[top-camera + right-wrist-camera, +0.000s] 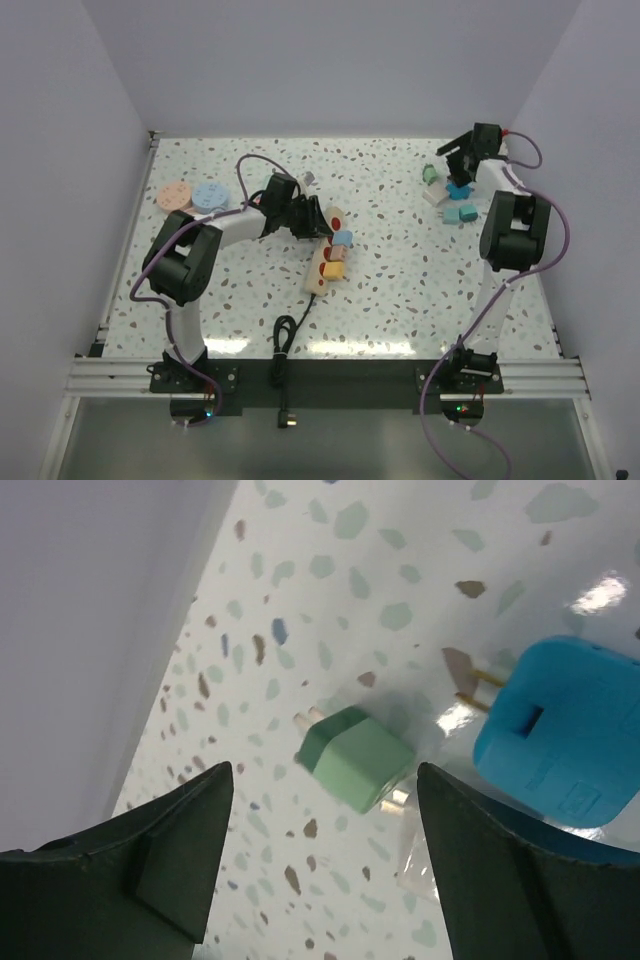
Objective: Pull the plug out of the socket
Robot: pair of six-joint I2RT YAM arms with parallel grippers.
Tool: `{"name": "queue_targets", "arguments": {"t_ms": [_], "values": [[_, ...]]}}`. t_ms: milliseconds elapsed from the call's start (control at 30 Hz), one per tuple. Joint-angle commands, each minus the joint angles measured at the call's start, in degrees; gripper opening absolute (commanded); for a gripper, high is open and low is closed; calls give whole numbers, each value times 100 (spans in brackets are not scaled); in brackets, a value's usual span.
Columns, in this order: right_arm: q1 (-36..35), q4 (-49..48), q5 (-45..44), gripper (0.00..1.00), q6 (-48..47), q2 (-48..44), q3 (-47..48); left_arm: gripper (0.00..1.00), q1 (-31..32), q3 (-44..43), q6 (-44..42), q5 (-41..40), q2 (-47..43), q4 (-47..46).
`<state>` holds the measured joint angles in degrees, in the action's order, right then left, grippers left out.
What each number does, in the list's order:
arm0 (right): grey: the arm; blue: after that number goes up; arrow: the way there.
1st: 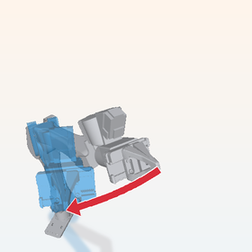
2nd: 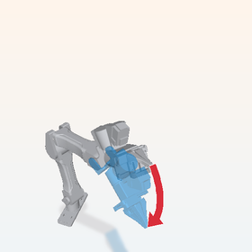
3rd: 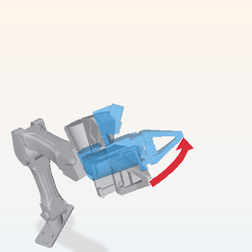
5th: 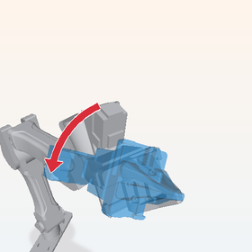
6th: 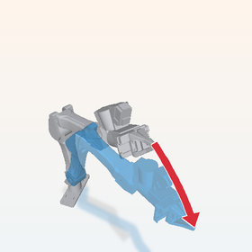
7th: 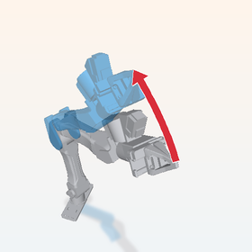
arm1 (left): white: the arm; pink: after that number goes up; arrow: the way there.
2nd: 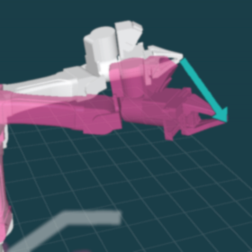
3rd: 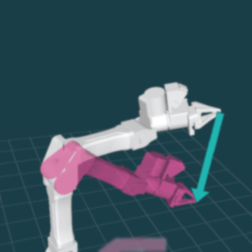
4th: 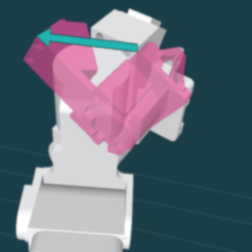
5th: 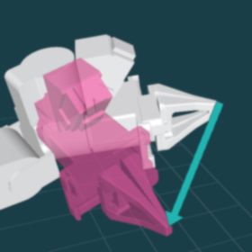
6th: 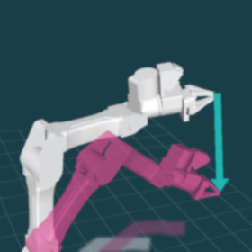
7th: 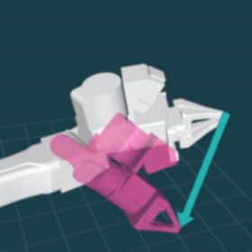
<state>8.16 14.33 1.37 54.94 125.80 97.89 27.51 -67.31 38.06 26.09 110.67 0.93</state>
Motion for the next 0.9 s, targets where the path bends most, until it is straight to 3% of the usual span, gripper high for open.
{"name": "queue_targets", "arguments": {"t_ms": [0, 133, 267, 333, 533, 867], "values": [[-78, 191, 1055, 78, -842, -907, 177, 0, -9, -335, -1, 98, -134, -154], [-481, 1317, 1699, 78, -1950, -1390, -189, 0, -17, -344, 78, 125, -90, -260], [-1087, 1301, 2104, 77, -2654, -2023, -1244, 0, -26, -388, 105, 221, -11, -330], [-1403, 1135, 2733, 77, -2856, -2191, -1692, 0, -35, -397, 113, 256, 7, -365], [-2221, 765, 3414, 73, -2954, -2218, -2406, 0, -26, -344, 175, 300, 60, -462], [-2820, 607, 3212, 68, -2673, -1963, -2608, 0, -35, -265, 272, 283, -19, -585]]}}
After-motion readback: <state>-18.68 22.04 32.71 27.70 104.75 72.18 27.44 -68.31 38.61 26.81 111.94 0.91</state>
